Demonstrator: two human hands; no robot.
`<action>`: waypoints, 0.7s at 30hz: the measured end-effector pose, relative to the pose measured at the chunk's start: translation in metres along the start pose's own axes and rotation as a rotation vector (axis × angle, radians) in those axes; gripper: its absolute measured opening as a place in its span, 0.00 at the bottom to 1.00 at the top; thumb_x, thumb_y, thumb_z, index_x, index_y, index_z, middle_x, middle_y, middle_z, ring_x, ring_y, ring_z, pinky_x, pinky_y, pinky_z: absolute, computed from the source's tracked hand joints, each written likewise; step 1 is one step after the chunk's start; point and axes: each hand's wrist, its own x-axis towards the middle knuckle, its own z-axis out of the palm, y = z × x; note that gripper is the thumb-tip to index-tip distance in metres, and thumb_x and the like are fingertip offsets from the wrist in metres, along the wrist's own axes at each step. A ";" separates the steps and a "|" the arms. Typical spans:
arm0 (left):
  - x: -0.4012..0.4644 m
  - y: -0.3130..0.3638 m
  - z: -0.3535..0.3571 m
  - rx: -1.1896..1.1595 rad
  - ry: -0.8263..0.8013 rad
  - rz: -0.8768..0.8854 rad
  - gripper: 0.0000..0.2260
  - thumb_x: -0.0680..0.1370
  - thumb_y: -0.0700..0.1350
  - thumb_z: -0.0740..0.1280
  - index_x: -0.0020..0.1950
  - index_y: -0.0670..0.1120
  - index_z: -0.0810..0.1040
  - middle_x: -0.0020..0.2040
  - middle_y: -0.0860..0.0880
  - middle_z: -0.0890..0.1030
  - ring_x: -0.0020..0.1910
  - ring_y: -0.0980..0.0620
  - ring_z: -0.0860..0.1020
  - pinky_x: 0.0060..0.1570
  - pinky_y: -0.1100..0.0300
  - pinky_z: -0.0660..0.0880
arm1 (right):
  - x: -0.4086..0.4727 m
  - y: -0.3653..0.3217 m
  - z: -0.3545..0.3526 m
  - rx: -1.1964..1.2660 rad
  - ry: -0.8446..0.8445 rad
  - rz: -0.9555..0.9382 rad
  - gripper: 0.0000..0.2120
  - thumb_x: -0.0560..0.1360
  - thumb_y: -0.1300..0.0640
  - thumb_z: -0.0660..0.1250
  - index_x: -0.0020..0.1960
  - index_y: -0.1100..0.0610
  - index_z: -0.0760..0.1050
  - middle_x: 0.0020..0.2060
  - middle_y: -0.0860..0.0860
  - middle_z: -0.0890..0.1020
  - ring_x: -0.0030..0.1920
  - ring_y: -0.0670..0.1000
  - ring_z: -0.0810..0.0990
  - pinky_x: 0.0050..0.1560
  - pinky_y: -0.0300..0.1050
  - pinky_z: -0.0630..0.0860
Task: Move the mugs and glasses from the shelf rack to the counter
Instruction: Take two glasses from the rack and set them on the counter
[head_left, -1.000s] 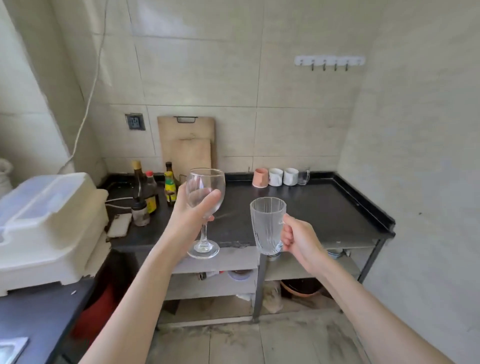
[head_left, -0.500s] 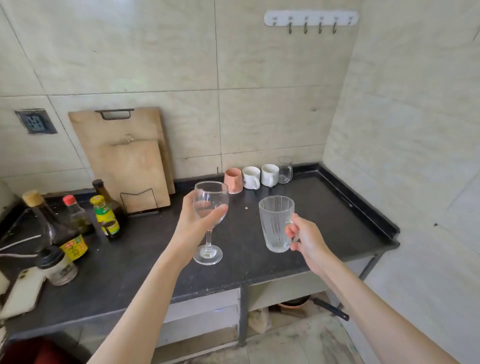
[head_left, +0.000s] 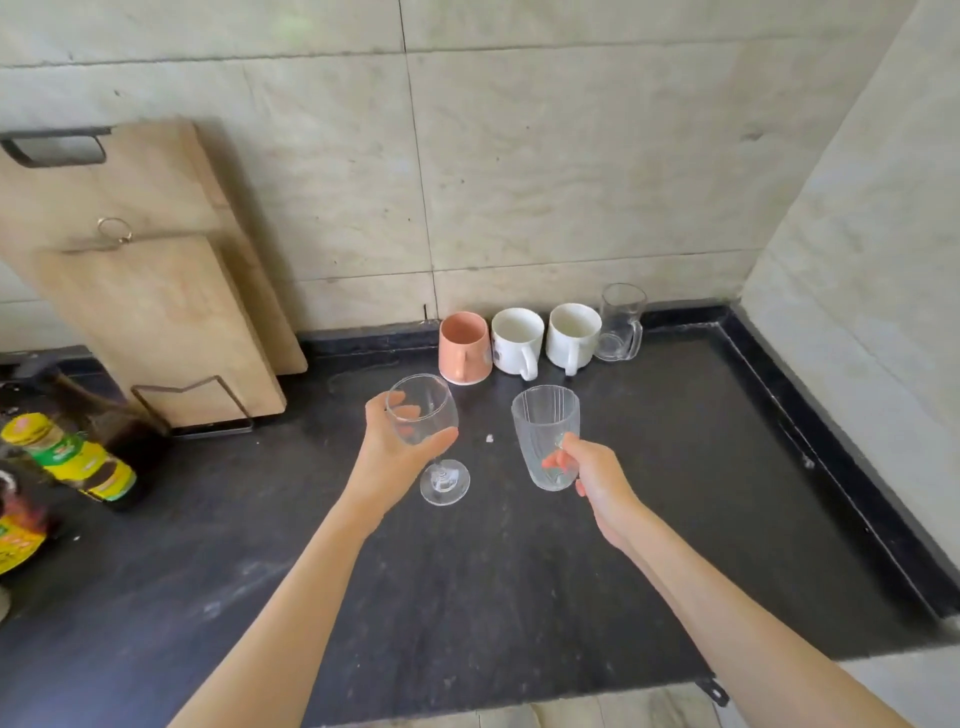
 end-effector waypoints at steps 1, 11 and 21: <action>0.013 -0.002 0.007 0.004 0.014 -0.014 0.35 0.67 0.49 0.75 0.67 0.50 0.58 0.58 0.52 0.72 0.51 0.55 0.75 0.38 0.71 0.66 | 0.014 0.002 0.003 -0.008 -0.009 0.022 0.20 0.78 0.57 0.54 0.31 0.59 0.74 0.37 0.51 0.74 0.35 0.46 0.68 0.48 0.44 0.63; 0.109 -0.034 0.055 0.043 0.073 0.033 0.33 0.66 0.43 0.76 0.65 0.50 0.62 0.60 0.52 0.67 0.53 0.57 0.72 0.42 0.73 0.67 | 0.113 0.010 0.030 -0.013 -0.133 0.048 0.19 0.79 0.56 0.53 0.34 0.55 0.75 0.43 0.45 0.79 0.44 0.44 0.74 0.42 0.35 0.67; 0.156 -0.054 0.071 0.086 0.052 0.038 0.34 0.65 0.44 0.77 0.65 0.50 0.63 0.64 0.48 0.68 0.57 0.53 0.71 0.49 0.63 0.69 | 0.158 0.015 0.040 -0.048 -0.186 0.038 0.18 0.80 0.54 0.52 0.33 0.55 0.69 0.52 0.48 0.80 0.54 0.53 0.75 0.60 0.47 0.65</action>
